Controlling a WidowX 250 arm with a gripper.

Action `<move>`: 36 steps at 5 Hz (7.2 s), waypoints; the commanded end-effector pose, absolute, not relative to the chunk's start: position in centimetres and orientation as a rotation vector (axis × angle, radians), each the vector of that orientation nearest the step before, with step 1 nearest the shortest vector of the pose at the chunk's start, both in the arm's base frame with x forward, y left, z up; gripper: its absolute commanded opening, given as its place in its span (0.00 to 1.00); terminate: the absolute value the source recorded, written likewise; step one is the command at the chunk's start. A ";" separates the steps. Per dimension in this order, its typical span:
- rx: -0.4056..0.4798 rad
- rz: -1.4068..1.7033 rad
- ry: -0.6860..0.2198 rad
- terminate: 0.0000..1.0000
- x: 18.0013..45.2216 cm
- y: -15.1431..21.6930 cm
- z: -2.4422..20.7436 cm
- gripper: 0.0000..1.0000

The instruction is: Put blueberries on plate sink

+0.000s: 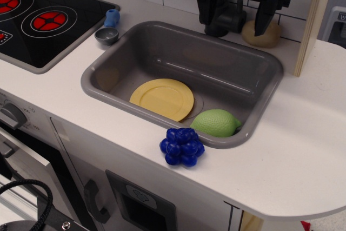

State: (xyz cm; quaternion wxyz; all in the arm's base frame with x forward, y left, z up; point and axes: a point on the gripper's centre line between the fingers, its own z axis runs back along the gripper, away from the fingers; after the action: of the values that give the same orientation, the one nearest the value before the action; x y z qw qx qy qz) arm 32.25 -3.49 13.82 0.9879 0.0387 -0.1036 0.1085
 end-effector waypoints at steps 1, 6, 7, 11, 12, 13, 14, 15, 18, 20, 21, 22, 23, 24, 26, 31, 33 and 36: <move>0.078 0.218 -0.208 0.00 32.2 -3.5 13.8 1.00; 0.070 -0.025 -0.107 0.00 22.4 -2.2 11.9 1.00; 0.054 -0.058 -0.093 0.00 21.8 -2.4 10.9 1.00; 0.050 -0.108 -0.134 0.00 21.3 -4.2 7.6 1.00; 0.080 -0.102 -0.146 0.00 21.3 -4.1 7.0 1.00; 0.095 -0.095 -0.145 0.00 21.4 -4.0 6.0 1.00; 0.089 -0.094 -0.143 0.00 21.6 -4.1 5.7 1.00; 0.083 -0.096 -0.135 0.00 21.6 -4.3 5.2 1.00; 0.053 -0.047 -0.141 0.00 21.9 -4.5 6.2 0.00; -0.019 0.043 -0.158 0.00 23.7 -3.6 10.6 0.00; -0.029 0.112 -0.180 0.00 25.3 -1.9 11.7 0.00; -0.019 0.196 -0.168 0.00 27.5 1.1 11.4 0.00; -0.002 0.239 -0.170 0.00 28.9 3.0 10.3 0.00; 0.019 0.286 -0.184 0.00 30.3 4.5 9.0 0.00; 0.072 0.273 -0.199 0.00 30.8 6.2 4.8 0.00; 0.114 0.344 -0.156 0.00 32.5 7.4 2.7 1.00; 0.081 0.347 -0.185 0.00 32.3 7.0 5.5 1.00; -0.019 0.312 -0.258 0.00 31.3 4.9 10.5 1.00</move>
State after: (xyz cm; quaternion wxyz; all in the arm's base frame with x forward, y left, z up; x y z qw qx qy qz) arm 31.32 4.40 8.63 0.9822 -0.0089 -0.1018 0.1574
